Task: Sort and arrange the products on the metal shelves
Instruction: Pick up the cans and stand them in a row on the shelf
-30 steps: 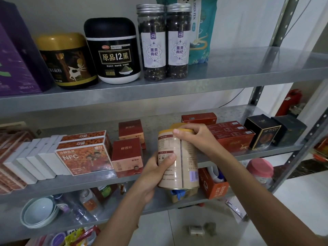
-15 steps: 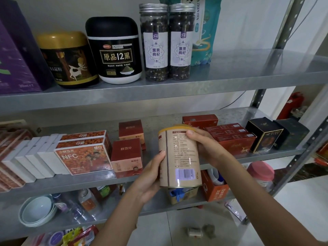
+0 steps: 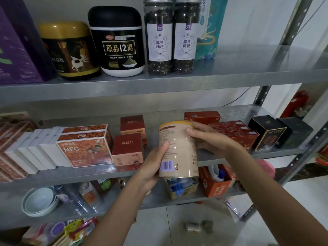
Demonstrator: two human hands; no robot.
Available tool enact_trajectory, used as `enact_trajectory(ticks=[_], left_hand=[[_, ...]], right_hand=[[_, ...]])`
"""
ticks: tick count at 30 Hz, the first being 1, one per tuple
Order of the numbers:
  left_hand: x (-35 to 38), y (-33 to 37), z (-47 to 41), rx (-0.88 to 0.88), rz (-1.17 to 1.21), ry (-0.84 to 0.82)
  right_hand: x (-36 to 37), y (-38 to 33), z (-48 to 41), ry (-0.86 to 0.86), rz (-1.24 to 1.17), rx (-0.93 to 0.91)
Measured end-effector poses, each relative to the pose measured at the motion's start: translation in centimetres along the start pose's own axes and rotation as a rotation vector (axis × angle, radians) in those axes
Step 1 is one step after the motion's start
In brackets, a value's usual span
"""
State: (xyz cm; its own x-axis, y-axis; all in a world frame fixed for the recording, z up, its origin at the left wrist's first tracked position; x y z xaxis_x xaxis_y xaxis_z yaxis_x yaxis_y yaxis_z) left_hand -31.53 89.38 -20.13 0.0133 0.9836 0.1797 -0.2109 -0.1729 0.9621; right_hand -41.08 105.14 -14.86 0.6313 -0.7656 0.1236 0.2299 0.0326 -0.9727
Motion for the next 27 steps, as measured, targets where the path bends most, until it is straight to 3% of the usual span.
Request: enact_trajectory(ticks=[3,6,8,12,15,19,22,24,27], left_hand=[[0.6,-0.1,0.1,-0.06,0.193,-0.132],[0.8,-0.3,0.2,-0.092,0.277,-0.151],[0.3,0.0,-0.1,-0.085,0.193,-0.091],[-0.7,1.2,-0.6,0.009,-0.276,0.088],[-1.1,1.5,-1.1,-0.017,-0.298,0.101],[-1.9,1.9,-1.9,-0.268,0.046,-0.001],[-2.2,2.1,-2.2,-0.385,0.251,-0.093],[-2.6,2.0,-2.4,-0.362,0.266,-0.107],[-3.6,1.5,-2.9,-0.217,0.08,-0.019]], right_hand=[[0.1,0.6,-0.3,-0.064,-0.158,0.004],[0.3,0.8,-0.8,0.039,-0.22,-0.069],[0.5,0.7,-0.9,0.107,-0.227,-0.09],[1.5,0.3,-1.6,0.295,-0.131,-0.09],[2.4,0.0,-2.9,0.37,0.022,-0.01],[2.5,-0.9,-3.9,0.348,0.176,0.167],[2.2,-1.2,-4.5,0.221,0.237,0.286],[2.2,-1.3,-4.8,0.112,0.182,0.325],[2.1,-1.6,-5.0,0.011,0.092,0.318]])
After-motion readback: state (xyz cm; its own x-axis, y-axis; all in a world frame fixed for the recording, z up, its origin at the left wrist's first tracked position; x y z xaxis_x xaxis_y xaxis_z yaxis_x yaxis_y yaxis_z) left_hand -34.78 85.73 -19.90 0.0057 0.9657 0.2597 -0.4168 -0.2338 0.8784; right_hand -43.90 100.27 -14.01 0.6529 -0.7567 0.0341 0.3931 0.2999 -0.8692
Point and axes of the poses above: each hand's wrist, its own z-axis away from the middle knuckle, its own x-axis out of the palm, y = z × x, the point moved 3 cm from there along -z, towards the middle knuckle, and after that the axes turned 13 degrees about -z, right-handed, at the moved point
